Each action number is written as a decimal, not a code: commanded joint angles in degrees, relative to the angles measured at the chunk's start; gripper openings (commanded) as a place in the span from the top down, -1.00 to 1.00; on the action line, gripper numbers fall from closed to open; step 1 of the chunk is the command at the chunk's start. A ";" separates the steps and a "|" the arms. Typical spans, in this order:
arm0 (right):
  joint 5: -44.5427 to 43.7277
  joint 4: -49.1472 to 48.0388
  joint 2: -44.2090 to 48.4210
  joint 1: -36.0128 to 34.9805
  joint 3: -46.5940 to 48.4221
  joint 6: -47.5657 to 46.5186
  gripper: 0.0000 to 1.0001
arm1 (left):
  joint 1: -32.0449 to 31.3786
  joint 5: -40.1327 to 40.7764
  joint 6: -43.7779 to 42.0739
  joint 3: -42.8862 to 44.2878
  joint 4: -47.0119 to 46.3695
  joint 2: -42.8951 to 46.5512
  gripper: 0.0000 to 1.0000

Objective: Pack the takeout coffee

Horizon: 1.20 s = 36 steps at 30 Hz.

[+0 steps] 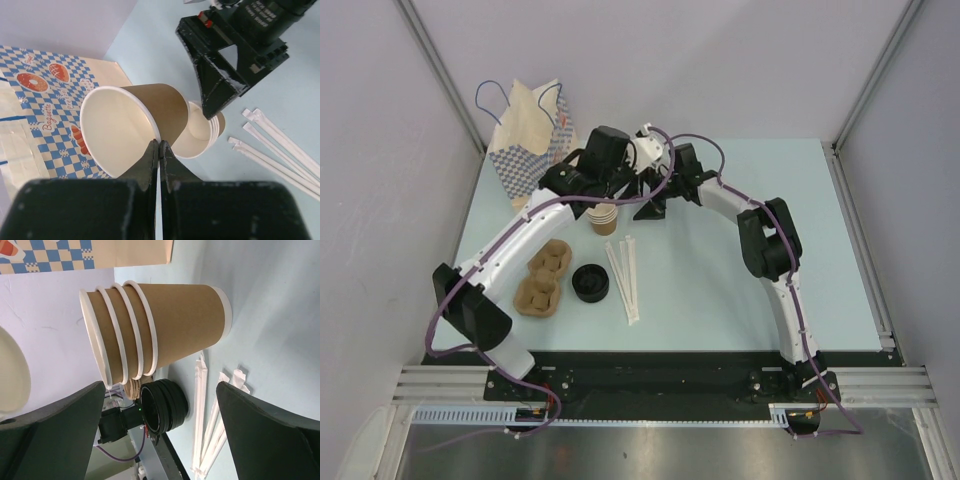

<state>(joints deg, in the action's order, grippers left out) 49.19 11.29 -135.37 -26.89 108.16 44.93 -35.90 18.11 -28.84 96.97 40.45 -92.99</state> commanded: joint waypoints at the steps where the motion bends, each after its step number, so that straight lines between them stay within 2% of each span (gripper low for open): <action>1: 1.79 -0.83 6.07 0.96 0.22 -0.89 -0.99 | -3.03 -2.11 -2.01 3.49 1.13 2.81 1.00; 4: 2.31 -0.13 10.20 3.86 -2.16 -1.33 -0.99 | -6.45 -3.17 -2.89 2.27 0.87 3.87 1.00; 8: 1.79 6.26 17.32 10.97 -6.11 -6.49 -0.99 | -11.73 -4.04 -4.55 -2.38 -2.12 4.31 1.00; 15: 1.35 19.02 29.27 30.54 -14.11 -18.72 -0.99 | -21.65 -4.14 -4.38 -6.00 -6.60 -2.71 1.00; 19: 0.30 26.75 34.03 37.50 -17.62 -26.54 -0.99 | -25.70 -1.41 -4.38 -9.60 -12.05 -7.01 1.00; 22: 0.12 31.07 37.63 41.82 -19.38 -31.38 -1.00 | -27.11 -1.24 -2.72 -9.61 -12.67 -10.53 1.00; 29: 0.29 36.17 43.43 46.58 -23.16 -37.01 -0.99 | -29.40 -0.62 -1.31 -10.74 -13.20 -13.97 1.00; 36: 0.56 37.23 45.37 47.37 -23.96 -38.34 -0.99 | -30.81 -0.35 0.27 -15.13 -13.99 -13.36 1.00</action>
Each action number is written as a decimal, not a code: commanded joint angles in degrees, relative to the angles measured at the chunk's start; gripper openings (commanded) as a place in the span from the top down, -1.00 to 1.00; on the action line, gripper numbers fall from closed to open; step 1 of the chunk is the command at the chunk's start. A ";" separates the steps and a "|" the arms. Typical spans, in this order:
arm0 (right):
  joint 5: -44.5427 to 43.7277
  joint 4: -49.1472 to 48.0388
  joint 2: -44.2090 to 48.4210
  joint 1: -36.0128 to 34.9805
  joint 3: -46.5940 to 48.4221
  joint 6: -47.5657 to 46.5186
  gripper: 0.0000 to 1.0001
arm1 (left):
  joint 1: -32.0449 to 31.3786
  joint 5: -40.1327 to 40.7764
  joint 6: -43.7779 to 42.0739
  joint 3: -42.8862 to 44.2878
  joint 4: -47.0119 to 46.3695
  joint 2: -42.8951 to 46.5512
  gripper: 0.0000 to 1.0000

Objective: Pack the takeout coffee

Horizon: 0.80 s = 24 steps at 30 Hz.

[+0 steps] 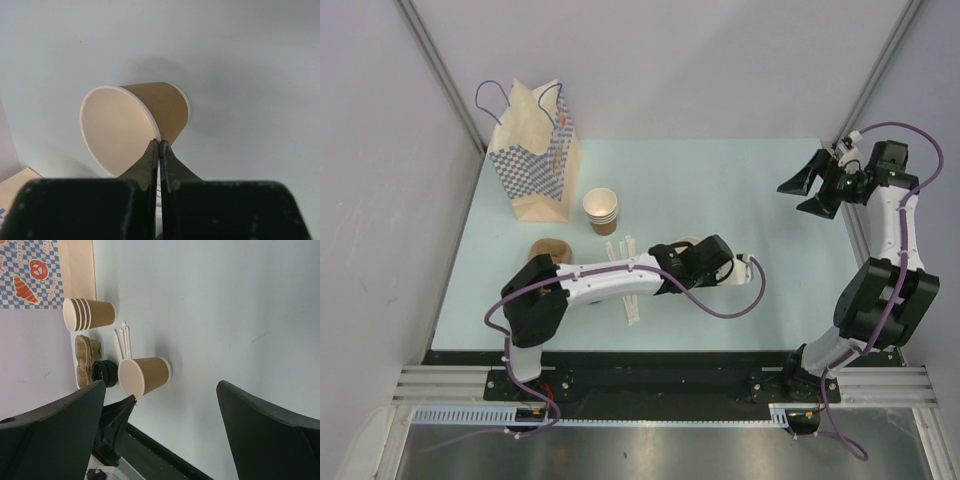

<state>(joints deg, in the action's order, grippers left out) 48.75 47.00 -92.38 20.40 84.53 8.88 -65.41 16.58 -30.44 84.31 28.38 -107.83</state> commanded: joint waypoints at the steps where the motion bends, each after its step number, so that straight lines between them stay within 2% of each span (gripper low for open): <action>1: 0.99 1.51 2.38 0.08 -0.33 -2.38 -0.99 | -1.30 1.26 2.13 -2.83 -2.01 1.48 1.00; 6: 1.26 0.99 2.38 0.08 -0.33 -2.12 -0.99 | -1.39 0.83 3.01 -4.86 -1.93 2.01 1.00; 9: 1.43 0.90 2.47 0.16 -0.33 -1.68 -0.99 | -1.39 -0.23 3.89 -4.86 -1.14 2.89 0.66; 10: 1.35 0.64 2.73 0.08 -0.33 -1.68 -0.99 | -1.39 -0.58 3.98 -4.86 -0.87 3.50 0.36; 13: 1.26 0.02 3.17 -0.19 -0.33 -1.76 -0.99 | -1.48 -1.72 4.51 -4.07 0.44 4.90 -0.04; 20: 1.08 -1.56 5.27 -1.86 -0.07 -2.20 -0.99 | -0.60 -4.62 4.77 1.90 7.02 8.34 -0.52; 22: 0.64 -1.65 5.63 -2.65 0.19 -3.08 -0.99 | 0.45 -6.37 5.30 5.32 8.79 8.86 -0.74; 24: 0.12 -1.57 6.07 -4.14 0.89 -3.61 -0.99 | 1.42 -8.22 6.00 9.26 12.30 9.74 -0.82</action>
<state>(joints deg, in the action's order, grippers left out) 48.90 47.07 -89.38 18.48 84.23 7.27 -66.06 12.62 -26.41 85.41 35.44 -103.46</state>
